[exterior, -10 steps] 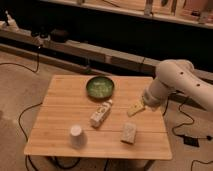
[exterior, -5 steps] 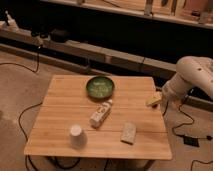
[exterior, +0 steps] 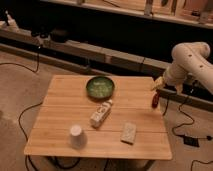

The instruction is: Move the arm in a circular motion

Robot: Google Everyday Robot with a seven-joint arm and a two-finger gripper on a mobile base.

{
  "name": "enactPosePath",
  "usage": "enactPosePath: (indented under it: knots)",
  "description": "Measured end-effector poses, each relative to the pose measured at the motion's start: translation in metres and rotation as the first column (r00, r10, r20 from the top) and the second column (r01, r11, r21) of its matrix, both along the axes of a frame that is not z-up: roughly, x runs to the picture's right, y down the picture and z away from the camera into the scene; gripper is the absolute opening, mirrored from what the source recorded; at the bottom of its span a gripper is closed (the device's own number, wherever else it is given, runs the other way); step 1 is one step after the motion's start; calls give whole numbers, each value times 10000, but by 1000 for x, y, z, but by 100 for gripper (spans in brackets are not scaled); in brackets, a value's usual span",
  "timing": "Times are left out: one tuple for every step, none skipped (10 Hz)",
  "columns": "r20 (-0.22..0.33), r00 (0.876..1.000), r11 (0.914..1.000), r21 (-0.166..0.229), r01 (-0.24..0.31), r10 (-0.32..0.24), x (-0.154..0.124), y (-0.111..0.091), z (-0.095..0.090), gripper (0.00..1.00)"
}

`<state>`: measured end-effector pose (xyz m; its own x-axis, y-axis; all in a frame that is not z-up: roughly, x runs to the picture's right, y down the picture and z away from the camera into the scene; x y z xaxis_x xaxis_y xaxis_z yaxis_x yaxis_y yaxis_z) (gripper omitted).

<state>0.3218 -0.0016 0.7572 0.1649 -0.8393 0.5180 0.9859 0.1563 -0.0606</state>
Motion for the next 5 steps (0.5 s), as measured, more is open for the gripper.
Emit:
enactPosePath:
  knots:
    - [139,9999,9996,291,-68,64,-10,-14,6,80]
    - [476,9987,9966,792,-237,199,-26,-36,17,80]
    - [773,9966,9935,1082,-358,275,-38,-48,24,80]
    - [1157,9927,9906,1281,-478,330,-51,-56,32,80]
    - [1553,9875,9890,1396,-496,276,-66,-59,37,80]
